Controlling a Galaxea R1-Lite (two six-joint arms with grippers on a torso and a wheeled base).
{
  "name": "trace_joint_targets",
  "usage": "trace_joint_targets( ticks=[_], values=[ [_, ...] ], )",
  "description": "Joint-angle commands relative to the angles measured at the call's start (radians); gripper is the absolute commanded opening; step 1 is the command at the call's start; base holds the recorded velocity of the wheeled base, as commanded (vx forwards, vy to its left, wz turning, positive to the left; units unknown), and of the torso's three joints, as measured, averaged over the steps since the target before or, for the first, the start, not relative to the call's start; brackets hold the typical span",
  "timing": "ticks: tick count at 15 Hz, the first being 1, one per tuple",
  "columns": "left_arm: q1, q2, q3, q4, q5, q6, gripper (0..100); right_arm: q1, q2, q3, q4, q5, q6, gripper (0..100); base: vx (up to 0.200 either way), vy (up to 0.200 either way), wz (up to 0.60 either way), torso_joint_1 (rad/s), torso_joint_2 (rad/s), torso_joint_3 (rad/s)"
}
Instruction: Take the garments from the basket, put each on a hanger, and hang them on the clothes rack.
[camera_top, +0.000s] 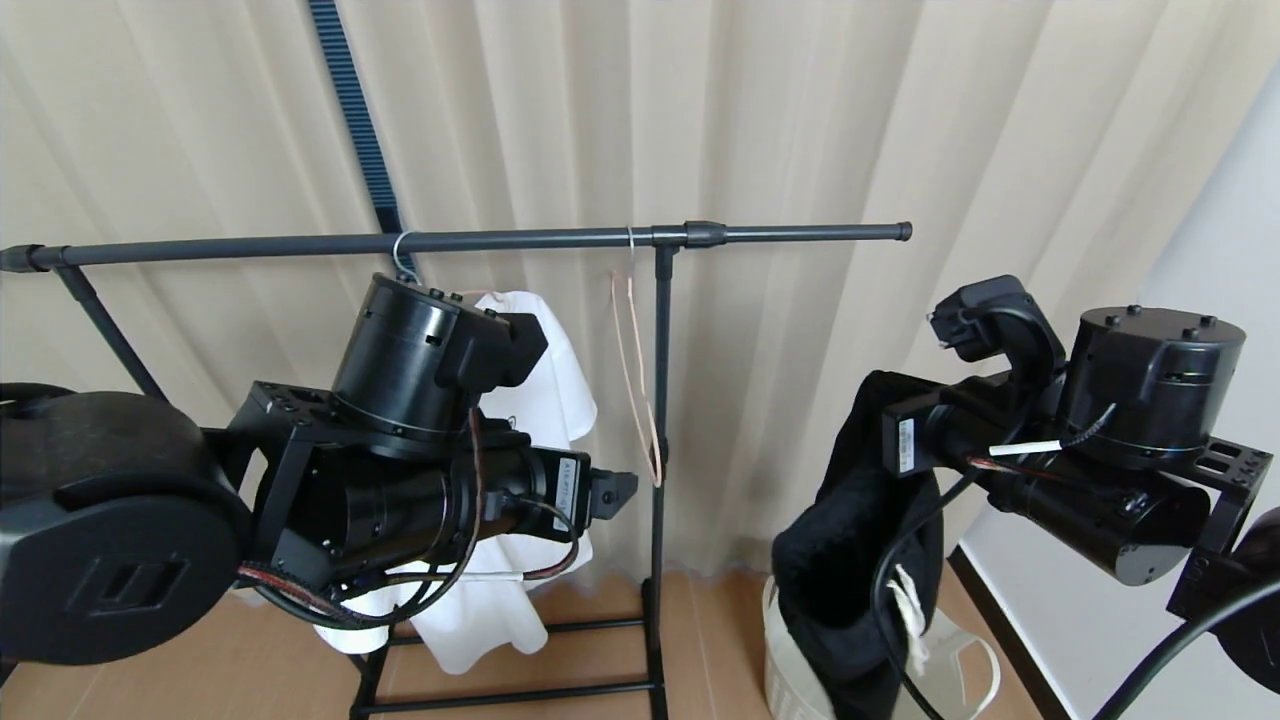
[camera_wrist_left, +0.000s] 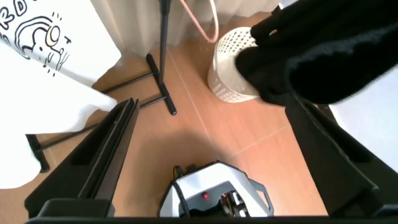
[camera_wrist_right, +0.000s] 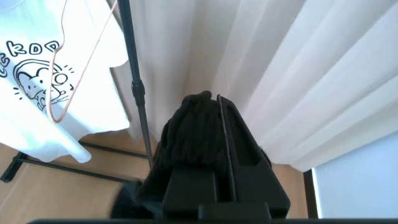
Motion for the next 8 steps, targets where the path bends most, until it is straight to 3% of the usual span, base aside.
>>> trace_joint_targets(
  ticks=[1,8],
  values=[
    [0.012,0.056,-0.050,0.000,0.001,-0.002,100,0.000,-0.016,0.001,0.000,0.001,-0.001,0,0.000,0.000,0.00,0.000,0.00,0.000],
    [0.093,0.411,-0.443,0.000,0.034,-0.002,100,-0.005,-0.031,0.001,-0.002,-0.001,-0.001,0,0.000,0.000,0.00,0.000,0.00,0.000]
  ],
)
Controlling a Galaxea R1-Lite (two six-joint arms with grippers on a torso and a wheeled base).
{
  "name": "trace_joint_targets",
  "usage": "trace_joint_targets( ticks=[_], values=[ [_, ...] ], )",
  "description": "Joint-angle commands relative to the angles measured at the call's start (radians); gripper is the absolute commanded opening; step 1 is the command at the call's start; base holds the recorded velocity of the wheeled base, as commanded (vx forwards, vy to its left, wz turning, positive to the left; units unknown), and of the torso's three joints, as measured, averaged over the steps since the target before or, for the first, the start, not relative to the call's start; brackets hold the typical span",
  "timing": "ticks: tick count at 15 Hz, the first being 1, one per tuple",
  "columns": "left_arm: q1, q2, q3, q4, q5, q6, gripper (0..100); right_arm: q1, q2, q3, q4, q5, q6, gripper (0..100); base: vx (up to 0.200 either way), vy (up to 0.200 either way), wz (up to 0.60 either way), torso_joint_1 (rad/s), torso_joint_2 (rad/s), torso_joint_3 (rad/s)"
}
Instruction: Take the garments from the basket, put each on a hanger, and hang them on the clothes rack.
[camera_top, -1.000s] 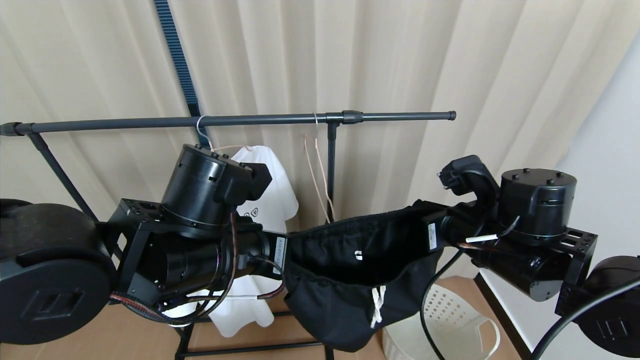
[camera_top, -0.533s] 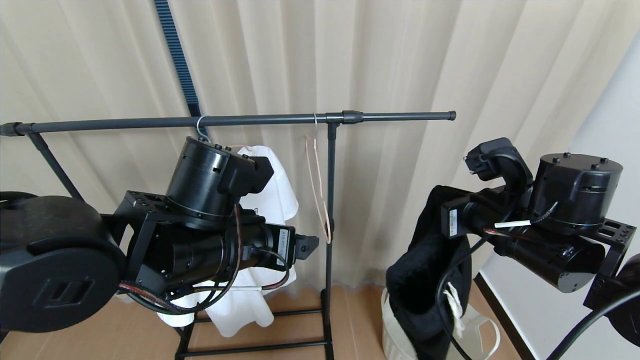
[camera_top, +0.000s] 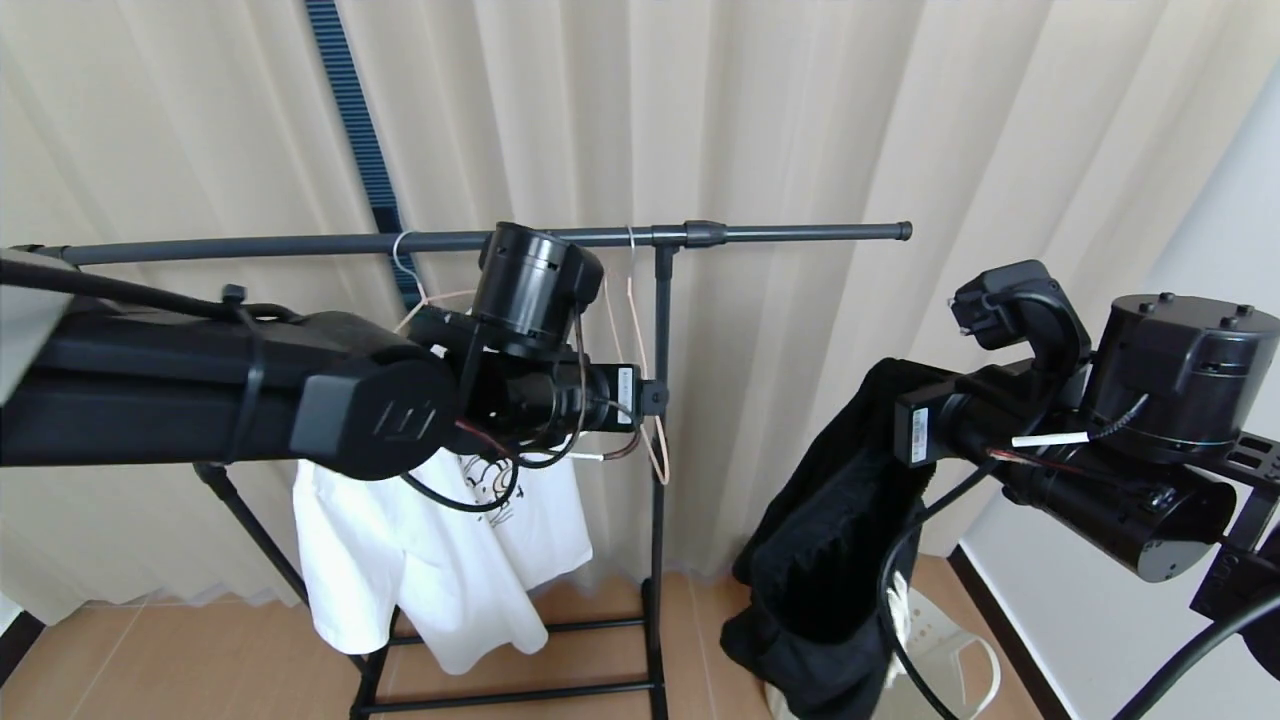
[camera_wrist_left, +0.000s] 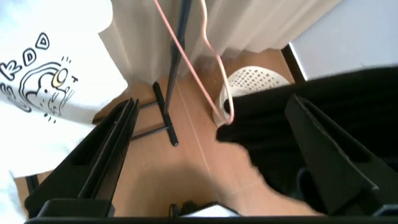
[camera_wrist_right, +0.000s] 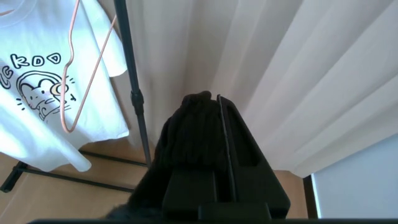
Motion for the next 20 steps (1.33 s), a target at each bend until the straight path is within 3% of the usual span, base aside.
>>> trace_joint_targets(
  ticks=[1,6,9,20],
  values=[
    [0.034,0.157,-0.119,-0.001,0.026,0.000,100,0.000,-0.005,0.003,-0.001,0.000,-0.001,0,0.000,0.000,0.00,0.000,0.00,0.000],
    [0.066,0.311,-0.318,-0.002,0.035,-0.012,100,0.000,-0.002,0.003,-0.002,0.000,-0.001,0,0.000,0.000,0.00,0.000,0.00,0.000],
    [0.066,0.351,-0.373,-0.022,0.032,-0.012,100,0.000,-0.004,0.004,-0.002,0.000,-0.001,0,0.000,0.000,0.00,0.000,0.00,0.000],
    [0.096,0.326,-0.271,-0.025,0.177,0.034,100,0.001,-0.001,0.007,-0.002,0.000,-0.001,0,0.000,0.000,0.00,0.000,0.00,0.000]
  ],
)
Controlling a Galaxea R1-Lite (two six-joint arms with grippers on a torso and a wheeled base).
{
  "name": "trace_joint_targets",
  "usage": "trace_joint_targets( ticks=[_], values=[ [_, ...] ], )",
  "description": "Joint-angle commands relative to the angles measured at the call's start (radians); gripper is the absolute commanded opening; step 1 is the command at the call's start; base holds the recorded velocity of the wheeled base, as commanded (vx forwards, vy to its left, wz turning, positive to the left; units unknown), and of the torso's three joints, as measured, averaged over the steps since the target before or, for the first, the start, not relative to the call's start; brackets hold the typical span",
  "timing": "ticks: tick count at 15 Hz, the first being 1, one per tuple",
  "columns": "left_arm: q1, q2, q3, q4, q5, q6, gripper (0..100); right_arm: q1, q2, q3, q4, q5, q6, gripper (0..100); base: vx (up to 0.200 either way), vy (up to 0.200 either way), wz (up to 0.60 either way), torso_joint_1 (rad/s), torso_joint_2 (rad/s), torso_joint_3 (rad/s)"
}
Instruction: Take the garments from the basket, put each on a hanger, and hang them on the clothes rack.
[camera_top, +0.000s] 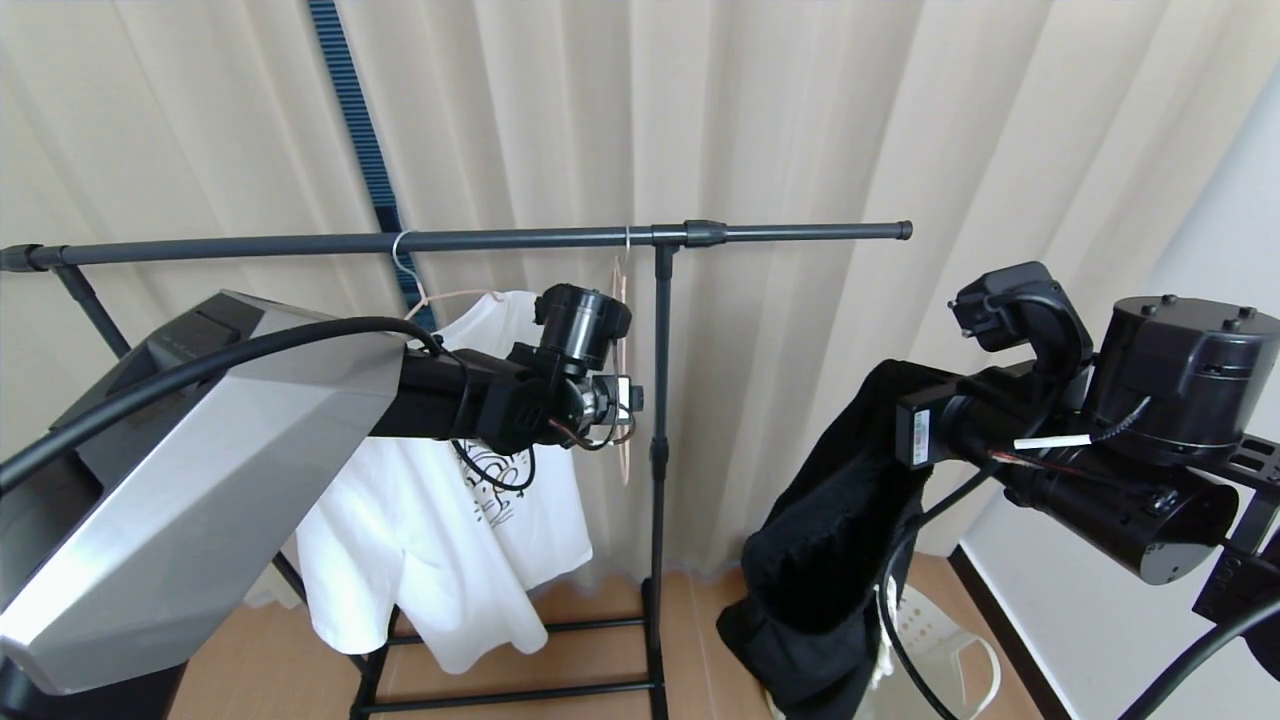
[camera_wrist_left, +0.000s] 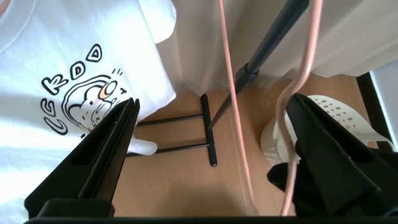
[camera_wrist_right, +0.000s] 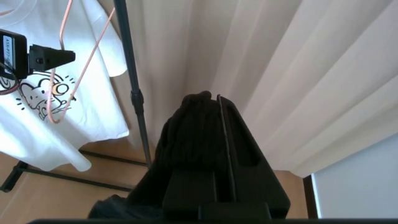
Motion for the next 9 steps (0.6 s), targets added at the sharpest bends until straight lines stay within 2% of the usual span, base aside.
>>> trace_joint_targets(
  ticks=[1,3,6,9],
  values=[
    [0.000,-0.009,0.001,-0.002,0.003,0.005,100,0.002,0.000,0.002,0.000,0.000,-0.001,0,0.000,0.000,0.00,0.000,0.00,0.000],
    [0.000,0.002,-0.018,-0.004,0.004,0.016,100,0.002,-0.003,0.002,0.000,0.000,-0.001,0,0.000,0.000,0.00,0.000,0.00,0.000],
    [0.002,0.063,-0.117,-0.002,0.026,0.036,100,0.001,-0.005,0.002,0.000,0.000,-0.001,0,0.000,0.000,0.00,0.000,0.00,0.000],
    [0.000,0.089,-0.133,-0.004,0.032,0.059,100,0.001,-0.009,0.002,0.000,0.000,-0.001,0,0.000,0.000,0.00,0.000,0.00,0.000]
  ],
)
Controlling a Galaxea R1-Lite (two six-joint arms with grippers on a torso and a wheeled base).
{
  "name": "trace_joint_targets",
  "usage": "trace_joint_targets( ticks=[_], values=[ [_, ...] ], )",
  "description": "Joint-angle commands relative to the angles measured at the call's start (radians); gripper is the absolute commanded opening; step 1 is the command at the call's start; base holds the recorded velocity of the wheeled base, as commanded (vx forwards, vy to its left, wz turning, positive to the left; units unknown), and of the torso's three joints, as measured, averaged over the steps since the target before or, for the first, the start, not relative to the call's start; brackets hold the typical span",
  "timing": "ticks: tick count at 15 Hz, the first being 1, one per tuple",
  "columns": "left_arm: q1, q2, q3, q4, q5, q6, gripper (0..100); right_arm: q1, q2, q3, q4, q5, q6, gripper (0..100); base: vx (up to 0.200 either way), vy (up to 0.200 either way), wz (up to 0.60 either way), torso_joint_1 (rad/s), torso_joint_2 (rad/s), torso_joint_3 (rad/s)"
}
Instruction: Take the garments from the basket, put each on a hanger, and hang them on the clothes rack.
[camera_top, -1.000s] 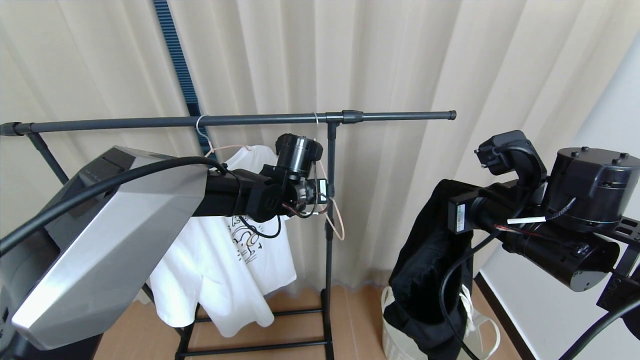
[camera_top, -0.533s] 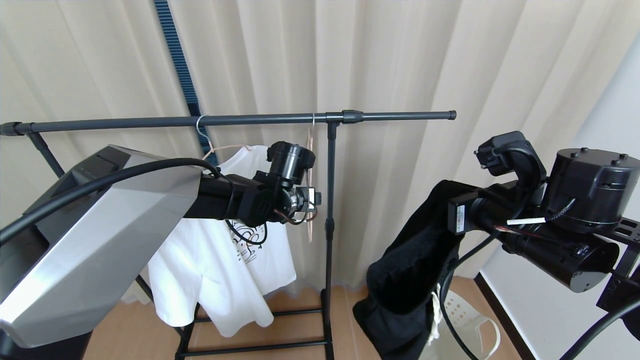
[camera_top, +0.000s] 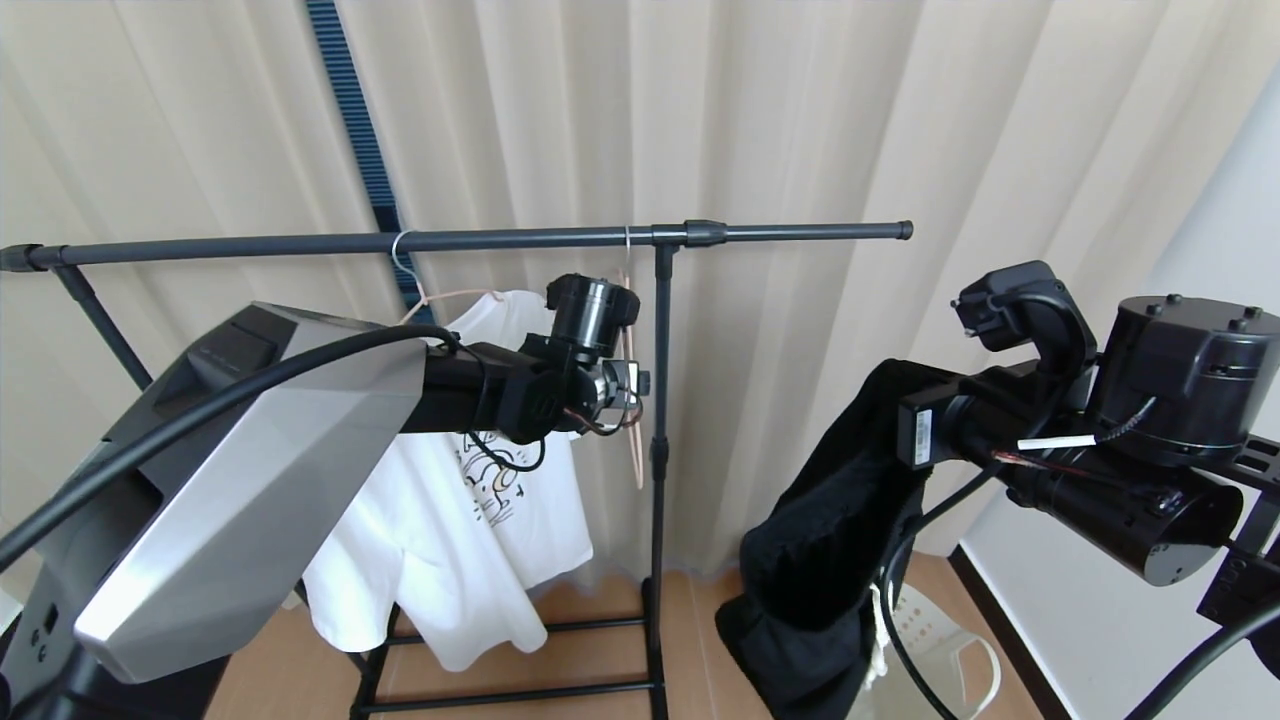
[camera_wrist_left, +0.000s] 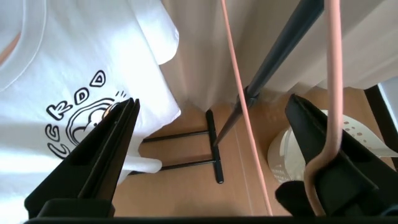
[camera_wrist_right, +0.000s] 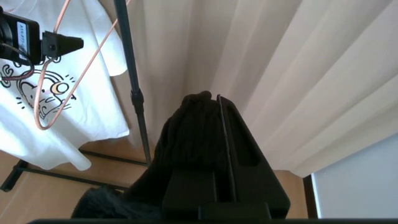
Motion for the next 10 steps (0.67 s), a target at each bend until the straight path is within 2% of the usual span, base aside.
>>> trace_joint_targets(
  ticks=[1,5,6,10],
  values=[
    [0.000,0.022,-0.007,-0.001,0.000,0.001,100,0.000,-0.003,0.000,0.000,0.000,0.000,0,0.000,0.000,0.00,0.000,0.00,0.000],
    [0.009,0.036,-0.021,0.000,0.002,0.002,100,0.002,-0.006,0.000,0.000,0.000,0.000,0,0.000,0.000,0.00,0.000,0.00,0.000],
    [0.009,0.032,-0.016,0.000,0.003,0.001,0,0.002,-0.008,0.000,0.000,0.000,0.000,0,0.000,0.000,0.00,0.000,0.00,0.000],
    [0.021,-0.021,0.031,0.000,0.020,-0.002,0,0.002,-0.002,0.000,0.000,0.000,0.000,0,0.000,0.000,0.00,0.000,0.00,0.000]
  ],
)
